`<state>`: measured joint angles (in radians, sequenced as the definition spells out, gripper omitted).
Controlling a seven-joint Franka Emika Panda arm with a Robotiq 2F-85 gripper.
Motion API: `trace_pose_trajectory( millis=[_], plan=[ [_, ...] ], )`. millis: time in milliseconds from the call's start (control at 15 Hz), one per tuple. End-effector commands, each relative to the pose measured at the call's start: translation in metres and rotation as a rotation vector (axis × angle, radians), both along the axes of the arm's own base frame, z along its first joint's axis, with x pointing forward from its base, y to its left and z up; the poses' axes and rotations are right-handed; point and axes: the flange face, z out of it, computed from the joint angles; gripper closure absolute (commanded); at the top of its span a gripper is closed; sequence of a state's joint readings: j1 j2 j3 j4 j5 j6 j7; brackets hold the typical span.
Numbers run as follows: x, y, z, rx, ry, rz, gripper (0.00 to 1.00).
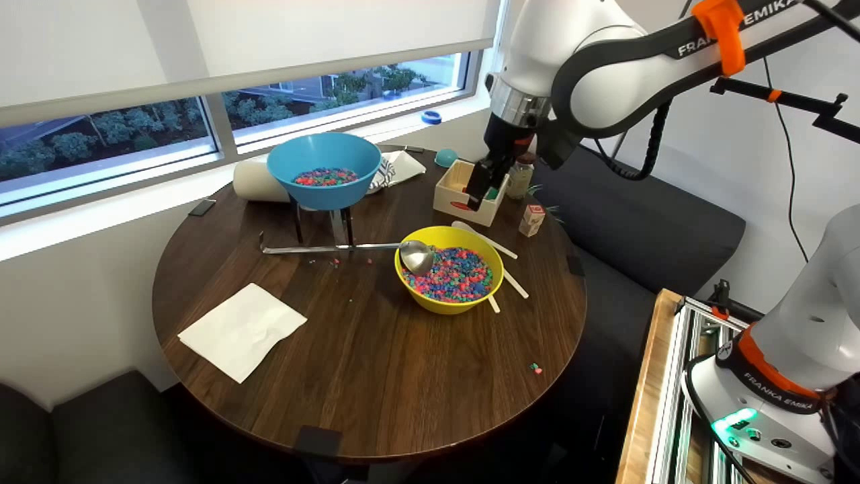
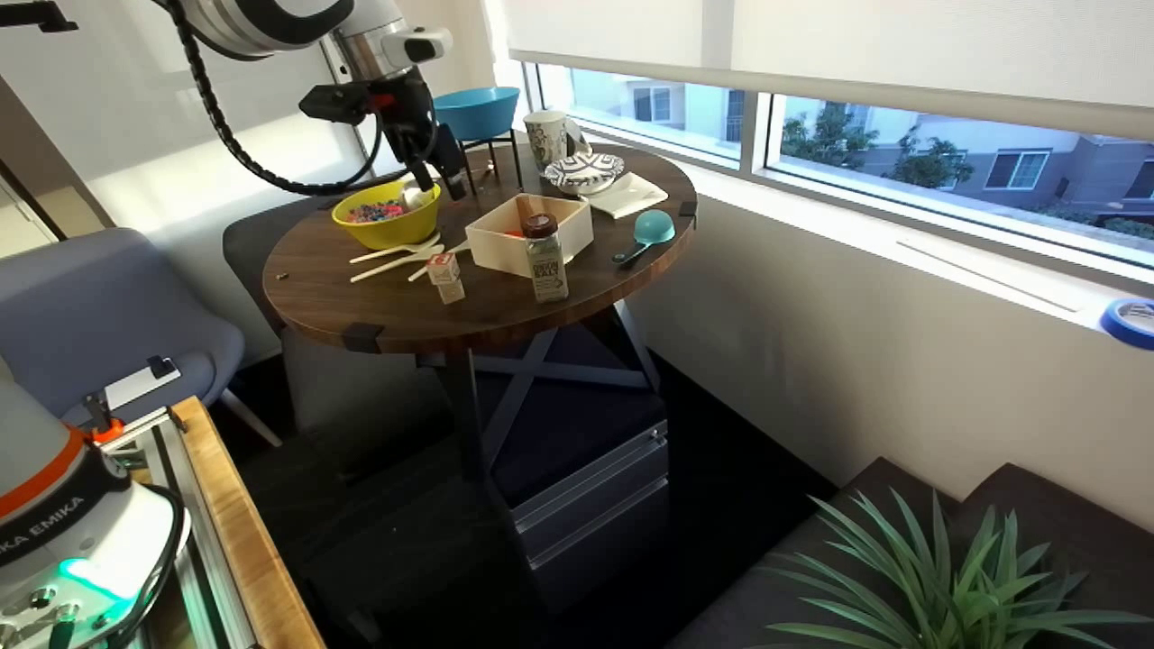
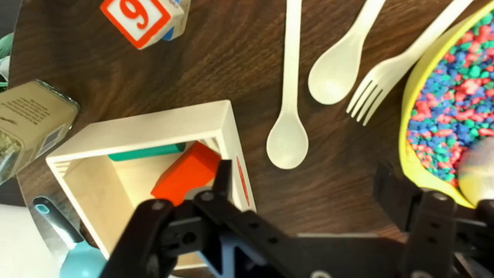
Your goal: Pick up the far right white spoon, scoop a spoonful of the substance from the yellow bowl and pour it into the blue bowl, put the white spoon back onto the table
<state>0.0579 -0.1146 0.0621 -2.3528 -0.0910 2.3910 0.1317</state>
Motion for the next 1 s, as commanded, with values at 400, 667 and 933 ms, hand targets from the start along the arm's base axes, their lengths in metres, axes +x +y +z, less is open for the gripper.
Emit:
trace_pose_trajectory(
  millis=[400,667,933],
  plan=[
    [-0.036,0.015,0.087,0.083,-0.116,-0.228,0.00],
    [-0.036,0.015,0.097,0.099,-0.126,-0.223,0.00],
    [-0.046,0.011,0.106,0.134,-0.133,-0.227,0.00]
  ],
)
